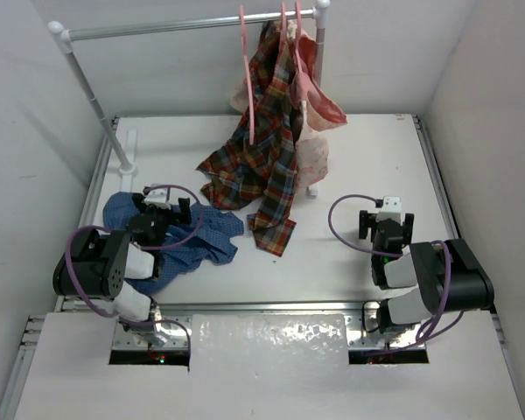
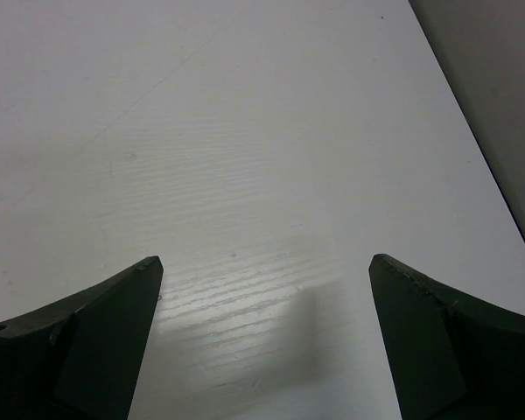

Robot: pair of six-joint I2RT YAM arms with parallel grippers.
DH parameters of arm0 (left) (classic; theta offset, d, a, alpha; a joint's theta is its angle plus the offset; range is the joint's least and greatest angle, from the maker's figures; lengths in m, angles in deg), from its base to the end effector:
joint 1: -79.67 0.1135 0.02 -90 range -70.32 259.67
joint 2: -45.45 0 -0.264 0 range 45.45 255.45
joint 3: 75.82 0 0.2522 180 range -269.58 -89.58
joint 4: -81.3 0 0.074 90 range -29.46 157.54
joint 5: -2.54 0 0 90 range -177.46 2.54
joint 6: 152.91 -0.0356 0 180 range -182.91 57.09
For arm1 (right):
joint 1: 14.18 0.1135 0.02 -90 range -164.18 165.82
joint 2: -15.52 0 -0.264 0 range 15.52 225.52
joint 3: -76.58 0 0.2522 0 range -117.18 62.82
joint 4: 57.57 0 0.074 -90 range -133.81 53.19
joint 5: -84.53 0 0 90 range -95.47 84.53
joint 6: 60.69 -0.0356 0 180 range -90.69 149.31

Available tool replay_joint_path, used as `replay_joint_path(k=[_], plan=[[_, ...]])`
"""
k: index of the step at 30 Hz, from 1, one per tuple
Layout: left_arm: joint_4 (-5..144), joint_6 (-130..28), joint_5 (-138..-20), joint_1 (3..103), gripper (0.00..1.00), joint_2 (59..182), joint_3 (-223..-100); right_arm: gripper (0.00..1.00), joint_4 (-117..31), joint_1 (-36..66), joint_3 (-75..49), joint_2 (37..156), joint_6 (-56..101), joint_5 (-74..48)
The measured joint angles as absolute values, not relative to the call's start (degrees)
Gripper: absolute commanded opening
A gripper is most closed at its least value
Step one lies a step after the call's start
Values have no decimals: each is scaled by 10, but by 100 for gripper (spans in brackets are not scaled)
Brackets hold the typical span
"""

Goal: Place the shirt on the hanger

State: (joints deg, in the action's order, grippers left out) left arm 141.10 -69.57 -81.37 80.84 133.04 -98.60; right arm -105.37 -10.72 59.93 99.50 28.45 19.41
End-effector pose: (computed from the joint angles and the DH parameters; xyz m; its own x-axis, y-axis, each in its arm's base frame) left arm 0.2253 0.0008 0.1395 -0.0768 0.1138 -0.9905 0.0949 0.9898 0.1063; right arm 0.1903 -0.0035 0.1078 -0.3285 -0.0062 -0.9445 0.3460 0.9297 -0.1265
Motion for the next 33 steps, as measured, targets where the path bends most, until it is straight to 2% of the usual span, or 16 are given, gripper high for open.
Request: replay_joint_path(k=[6, 9, 11, 13, 17, 21, 28, 33], plan=[[1411, -697, -809, 808, 100, 1330, -986, 99, -1055, -107, 599, 995, 285, 193], [1386, -708, -773, 809, 99, 1310, -988, 99, -1008, -107, 596, 952, 292, 175], [1290, -718, -741, 810, 99, 1260, -1020, 98, -932, -107, 576, 895, 290, 164], [1167, -725, -708, 811, 97, 1192, -1095, 90, -863, -107, 538, 836, 280, 148], [994, -764, -688, 811, 84, 1090, -1244, 77, -716, -107, 434, 754, 247, 106], [782, -839, -714, 811, 81, 1032, -1335, 74, -577, -107, 335, 696, 228, 66], [457, -973, -794, 823, 86, 960, -1317, 74, -386, -87, 203, 617, 236, -13], [326, -990, -784, 847, 88, 1008, -1316, 73, -284, 49, 57, 674, 264, -22]])
